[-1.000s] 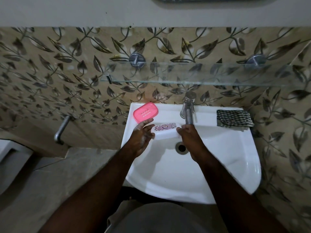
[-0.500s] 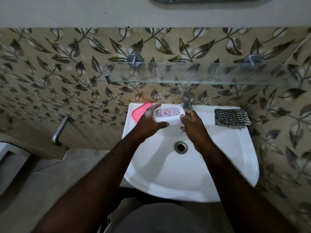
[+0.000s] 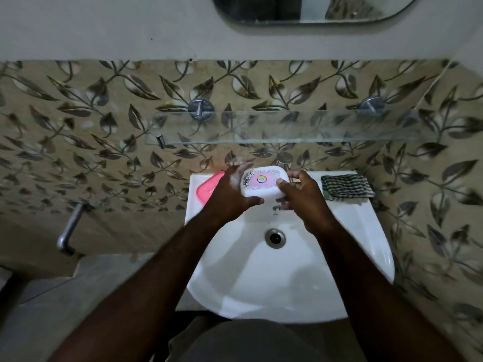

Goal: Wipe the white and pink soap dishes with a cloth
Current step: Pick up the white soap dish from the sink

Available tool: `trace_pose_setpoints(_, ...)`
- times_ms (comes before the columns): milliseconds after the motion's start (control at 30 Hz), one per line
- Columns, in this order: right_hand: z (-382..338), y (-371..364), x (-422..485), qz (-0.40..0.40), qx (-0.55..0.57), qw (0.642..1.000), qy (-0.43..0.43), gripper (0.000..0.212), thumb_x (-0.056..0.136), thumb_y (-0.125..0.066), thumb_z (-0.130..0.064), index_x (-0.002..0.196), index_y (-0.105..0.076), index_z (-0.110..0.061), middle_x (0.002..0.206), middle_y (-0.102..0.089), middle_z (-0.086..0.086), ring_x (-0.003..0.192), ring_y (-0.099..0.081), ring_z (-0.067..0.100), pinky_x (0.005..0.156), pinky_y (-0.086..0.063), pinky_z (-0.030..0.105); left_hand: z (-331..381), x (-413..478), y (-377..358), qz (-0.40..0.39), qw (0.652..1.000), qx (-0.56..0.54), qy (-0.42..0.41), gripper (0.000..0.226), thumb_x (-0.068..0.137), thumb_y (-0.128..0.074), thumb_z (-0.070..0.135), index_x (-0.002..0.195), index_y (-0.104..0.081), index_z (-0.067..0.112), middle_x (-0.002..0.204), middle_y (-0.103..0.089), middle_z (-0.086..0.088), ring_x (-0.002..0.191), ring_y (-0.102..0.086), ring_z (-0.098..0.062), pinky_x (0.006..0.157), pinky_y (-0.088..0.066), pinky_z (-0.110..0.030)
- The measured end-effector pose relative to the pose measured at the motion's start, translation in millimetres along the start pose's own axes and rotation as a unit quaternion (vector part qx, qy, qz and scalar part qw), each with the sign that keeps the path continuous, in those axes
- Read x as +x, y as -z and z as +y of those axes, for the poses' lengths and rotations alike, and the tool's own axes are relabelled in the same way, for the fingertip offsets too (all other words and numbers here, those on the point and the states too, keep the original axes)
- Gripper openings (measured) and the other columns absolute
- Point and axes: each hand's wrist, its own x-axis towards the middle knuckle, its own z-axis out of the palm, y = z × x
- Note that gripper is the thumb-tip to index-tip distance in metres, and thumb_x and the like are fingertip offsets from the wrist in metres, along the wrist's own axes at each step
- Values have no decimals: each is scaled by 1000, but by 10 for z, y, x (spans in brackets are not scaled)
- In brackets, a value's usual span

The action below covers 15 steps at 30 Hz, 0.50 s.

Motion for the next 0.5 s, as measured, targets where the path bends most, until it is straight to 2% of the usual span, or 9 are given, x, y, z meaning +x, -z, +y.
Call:
trace_pose_setpoints(100,-8,-14,28,-28,29,999,-20,22,94,-62,-18,112,-56,-9,93,-68,20,64,-66,26,61,-58,38,-32,11,54,-3,999,16,-30,92,63,-89,15,142,-43,11,142,-46,-11,127,-46,-23,94,-29,-12)
trace_pose_setpoints(233,2,49,26,-43,101,993,-31,19,90,-69,-14,106,-61,-6,90,-70,21,63,-70,26,58,-59,30,-61,-21,106,-18,998,8,-66,92,63,-89,13,142,-43,6,141,-46,-14,131,-44,-26,107,-31,-22)
trace_pose_setpoints(333,63,120,-2,-44,134,989,-36,24,87,-71,-11,109,-60,-6,92,-72,18,74,-72,29,64,-60,33,-141,-43,92,-29,996,-1,-90,91,64,-88,12,142,-42,4,142,-46,-15,132,-41,-21,106,-22,-7)
trace_pose_setpoints(367,103,133,-14,-43,135,989,-39,26,87,-70,-9,111,-59,-6,93,-72,17,77,-73,29,65,-60,34,-174,-46,77,-35,995,-9,-88,91,65,-88,12,142,-41,4,143,-45,-15,132,-40,-21,107,-22,-7)
trace_pose_setpoints(500,281,234,-50,4,93,993,-75,30,88,-68,-5,116,-56,-2,101,-68,21,80,-70,28,71,-62,38,-347,-74,55,-79,996,-34,-24,92,74,-84,19,148,-31,11,148,-42,-14,137,-39,-25,114,-31,-37)
